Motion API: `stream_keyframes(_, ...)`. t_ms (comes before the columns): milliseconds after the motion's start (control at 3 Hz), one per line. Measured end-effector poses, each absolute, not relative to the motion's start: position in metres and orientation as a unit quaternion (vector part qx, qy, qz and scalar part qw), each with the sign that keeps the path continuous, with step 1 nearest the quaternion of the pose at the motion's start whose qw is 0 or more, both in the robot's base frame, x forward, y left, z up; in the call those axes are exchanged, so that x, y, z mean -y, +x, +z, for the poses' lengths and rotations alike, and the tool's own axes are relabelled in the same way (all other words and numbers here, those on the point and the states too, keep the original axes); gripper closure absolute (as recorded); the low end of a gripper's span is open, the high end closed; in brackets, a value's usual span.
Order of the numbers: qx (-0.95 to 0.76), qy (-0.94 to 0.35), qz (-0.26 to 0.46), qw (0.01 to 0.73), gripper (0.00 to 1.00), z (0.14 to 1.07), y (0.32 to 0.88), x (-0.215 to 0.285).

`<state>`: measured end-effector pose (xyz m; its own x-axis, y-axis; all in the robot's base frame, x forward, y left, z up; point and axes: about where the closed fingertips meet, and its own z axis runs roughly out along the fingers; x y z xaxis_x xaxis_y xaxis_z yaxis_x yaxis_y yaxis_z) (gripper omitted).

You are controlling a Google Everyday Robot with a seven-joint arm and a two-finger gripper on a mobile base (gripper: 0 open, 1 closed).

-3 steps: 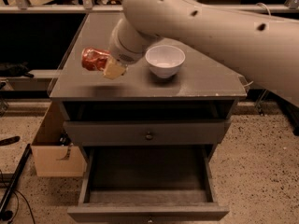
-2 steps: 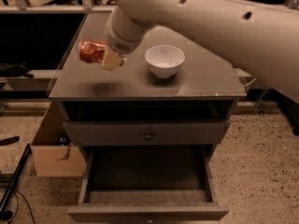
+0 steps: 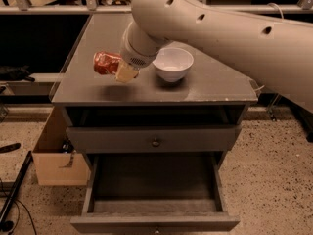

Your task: Pick coke can from middle drawer and place on counter

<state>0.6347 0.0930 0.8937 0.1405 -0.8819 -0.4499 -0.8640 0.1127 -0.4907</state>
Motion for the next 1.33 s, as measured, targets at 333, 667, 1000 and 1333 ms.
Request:
stream_keyframes(333,-0.659,-0.662,-0.012,0.355,1.0,0.881,0.637,-0.083)
stream_keyframes(667,-0.658,-0.663,-0.008,0.357,1.0,0.873,0.643,-0.085)
stream_keyframes(1000,-0.659,-0.661,-0.002,0.358,1.0,0.862,0.65,-0.087)
stream_keyframes(1333,-0.659,-0.661,-0.002,0.358,0.82,0.861,0.65,-0.087)
